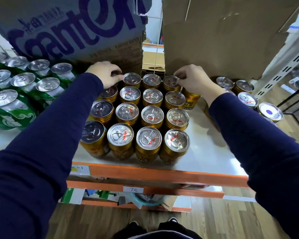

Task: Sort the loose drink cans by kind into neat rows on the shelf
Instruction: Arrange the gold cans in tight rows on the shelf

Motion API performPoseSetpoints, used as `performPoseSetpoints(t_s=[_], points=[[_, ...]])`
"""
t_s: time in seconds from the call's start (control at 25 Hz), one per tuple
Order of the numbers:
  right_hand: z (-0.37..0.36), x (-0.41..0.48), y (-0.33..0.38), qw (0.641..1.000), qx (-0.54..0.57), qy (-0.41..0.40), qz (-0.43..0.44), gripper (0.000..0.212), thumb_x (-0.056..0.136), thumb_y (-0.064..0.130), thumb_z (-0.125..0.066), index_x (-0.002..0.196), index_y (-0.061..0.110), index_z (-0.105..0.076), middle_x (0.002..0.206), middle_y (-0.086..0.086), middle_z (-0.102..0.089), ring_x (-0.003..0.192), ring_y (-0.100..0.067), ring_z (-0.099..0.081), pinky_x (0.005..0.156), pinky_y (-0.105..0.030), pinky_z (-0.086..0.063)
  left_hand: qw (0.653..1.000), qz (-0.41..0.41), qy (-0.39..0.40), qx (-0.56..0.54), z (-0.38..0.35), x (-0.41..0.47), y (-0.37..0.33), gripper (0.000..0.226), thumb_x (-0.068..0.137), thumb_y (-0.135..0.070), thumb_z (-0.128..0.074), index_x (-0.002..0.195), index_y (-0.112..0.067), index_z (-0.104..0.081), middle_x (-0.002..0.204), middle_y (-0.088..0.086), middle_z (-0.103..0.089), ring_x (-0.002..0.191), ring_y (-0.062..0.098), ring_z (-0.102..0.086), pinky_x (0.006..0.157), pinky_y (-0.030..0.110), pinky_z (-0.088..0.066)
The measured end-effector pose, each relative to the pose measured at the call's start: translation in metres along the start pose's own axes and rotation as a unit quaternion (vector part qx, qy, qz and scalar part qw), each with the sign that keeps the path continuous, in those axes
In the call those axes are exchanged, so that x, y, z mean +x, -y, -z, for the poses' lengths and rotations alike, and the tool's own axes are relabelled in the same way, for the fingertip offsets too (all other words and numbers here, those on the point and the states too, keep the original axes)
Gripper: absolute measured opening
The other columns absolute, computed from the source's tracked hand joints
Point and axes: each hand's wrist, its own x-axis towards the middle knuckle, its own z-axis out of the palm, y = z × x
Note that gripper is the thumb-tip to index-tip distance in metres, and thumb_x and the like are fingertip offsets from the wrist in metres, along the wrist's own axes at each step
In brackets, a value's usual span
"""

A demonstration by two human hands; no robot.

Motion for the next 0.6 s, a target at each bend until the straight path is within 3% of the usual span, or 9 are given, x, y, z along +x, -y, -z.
performPoseSetpoints(t_s=[0.16,0.28,0.36,0.44,0.52,0.6], points=[[-0.002,-0.002,-0.001,1.0,0.002,-0.014,-0.011,0.028,0.089,0.01,-0.058,0.116,0.011,-0.067,0.113,-0.008,-0.067,0.091,-0.015,-0.055,0.077,-0.025,-0.045,0.999,0.016,0.028,0.009,0.003,0.003,-0.003,0.045,0.098,-0.045,-0.046,0.132,-0.018,-0.055,0.129,0.016,-0.053,0.115,0.035,-0.05,0.091,0.039,-0.041],[0.002,-0.006,-0.005,1.0,0.003,-0.01,-0.009,0.03,0.092,0.018,-0.058,0.12,0.012,-0.064,0.118,-0.006,-0.065,0.1,-0.019,-0.058,0.08,-0.025,-0.045,0.997,0.024,-0.004,0.071,0.008,0.011,-0.027,0.043,0.098,-0.046,-0.043,0.129,-0.02,-0.058,0.127,0.013,-0.059,0.119,0.036,-0.049,0.099,0.046,-0.038],[0.006,-0.01,-0.014,1.0,0.005,-0.004,-0.013,0.035,0.093,0.025,-0.058,0.126,0.012,-0.06,0.125,-0.006,-0.062,0.11,-0.021,-0.057,0.084,-0.024,-0.041,0.999,-0.022,-0.018,0.021,0.004,0.016,-0.056,0.045,0.099,-0.047,-0.04,0.131,-0.019,-0.056,0.13,0.013,-0.058,0.121,0.035,-0.049,0.103,0.048,-0.037],[0.009,-0.017,-0.026,1.0,0.008,0.017,-0.022,0.041,0.094,0.029,-0.057,0.132,0.013,-0.055,0.131,-0.006,-0.058,0.117,-0.022,-0.054,0.088,-0.024,-0.039,0.998,-0.037,0.04,-0.04,-0.004,0.022,-0.082,0.053,0.098,-0.052,-0.039,0.135,-0.016,-0.05,0.135,0.015,-0.054,0.122,0.035,-0.05,0.104,0.046,-0.038],[0.01,-0.025,-0.035,0.999,0.006,0.033,-0.019,0.044,0.095,0.03,-0.055,0.136,0.014,-0.051,0.135,-0.006,-0.055,0.121,-0.022,-0.051,0.093,-0.025,-0.036,0.994,-0.036,0.097,-0.017,-0.012,0.028,-0.092,0.06,0.094,-0.06,-0.039,0.131,-0.014,-0.05,0.13,0.015,-0.056,0.116,0.034,-0.052,0.102,0.047,-0.04],[0.012,-0.029,-0.039,1.0,0.022,0.019,-0.008,0.042,0.097,0.029,-0.052,0.136,0.015,-0.052,0.136,-0.004,-0.055,0.122,-0.02,-0.051,0.092,-0.021,-0.034,0.994,-0.033,0.105,0.004,-0.013,0.032,-0.093,0.061,0.093,-0.062,-0.04,0.127,-0.013,-0.053,0.125,0.014,-0.058,0.114,0.034,-0.053,0.102,0.049,-0.039]])
